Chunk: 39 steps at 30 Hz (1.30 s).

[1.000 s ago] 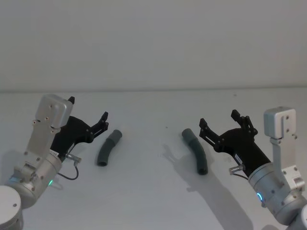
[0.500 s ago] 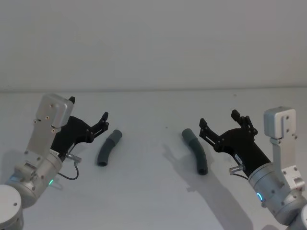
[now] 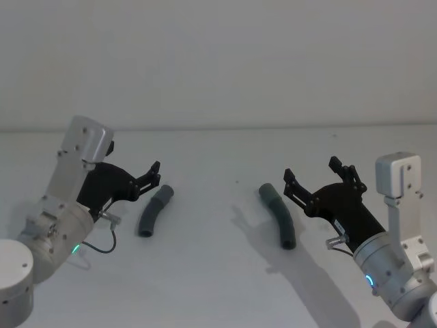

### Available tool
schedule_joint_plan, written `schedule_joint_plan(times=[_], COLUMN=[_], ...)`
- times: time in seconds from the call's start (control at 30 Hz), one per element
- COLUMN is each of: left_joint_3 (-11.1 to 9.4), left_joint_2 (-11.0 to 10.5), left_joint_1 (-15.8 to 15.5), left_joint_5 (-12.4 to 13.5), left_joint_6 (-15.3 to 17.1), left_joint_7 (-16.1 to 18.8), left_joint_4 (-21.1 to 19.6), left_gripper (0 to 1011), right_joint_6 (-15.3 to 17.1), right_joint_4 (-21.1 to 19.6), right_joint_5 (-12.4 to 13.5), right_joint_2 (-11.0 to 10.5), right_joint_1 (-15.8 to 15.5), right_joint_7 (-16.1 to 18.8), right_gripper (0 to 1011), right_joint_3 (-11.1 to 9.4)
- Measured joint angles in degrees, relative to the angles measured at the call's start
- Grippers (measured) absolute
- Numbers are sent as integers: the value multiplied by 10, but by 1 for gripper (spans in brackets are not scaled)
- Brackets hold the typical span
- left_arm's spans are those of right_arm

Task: Use both hands to pick up one end of the pipe from the table, align the ends, and insert them.

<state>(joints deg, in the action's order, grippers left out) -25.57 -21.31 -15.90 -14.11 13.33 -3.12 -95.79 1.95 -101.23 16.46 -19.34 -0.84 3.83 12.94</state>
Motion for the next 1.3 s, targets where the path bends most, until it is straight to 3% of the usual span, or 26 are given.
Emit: schedule_joint_plan(times=[0.3, 0.57, 1.0, 1.3], left_joint_3=[0, 4, 7, -4], left_joint_2=[1, 9, 32, 44], left_joint_1=[-22, -35, -61, -84], left_joint_5=[-19, -27, -31, -29], left_joint_6=[77, 109, 126, 132], left_joint_7=[-26, -34, -42, -62], left_joint_4=[-3, 12, 65, 102], left_gripper=[1001, 1002, 1002, 1002], right_joint_6=[0, 0, 0, 0], right_joint_4=[0, 0, 0, 0], right_joint_5=[0, 0, 0, 0], right_joint_2=[0, 0, 0, 0], right_joint_1=[0, 0, 0, 0], right_joint_7=[0, 0, 0, 0], right_gripper=[1002, 1002, 1002, 1002], right_joint_3=[0, 0, 0, 0])
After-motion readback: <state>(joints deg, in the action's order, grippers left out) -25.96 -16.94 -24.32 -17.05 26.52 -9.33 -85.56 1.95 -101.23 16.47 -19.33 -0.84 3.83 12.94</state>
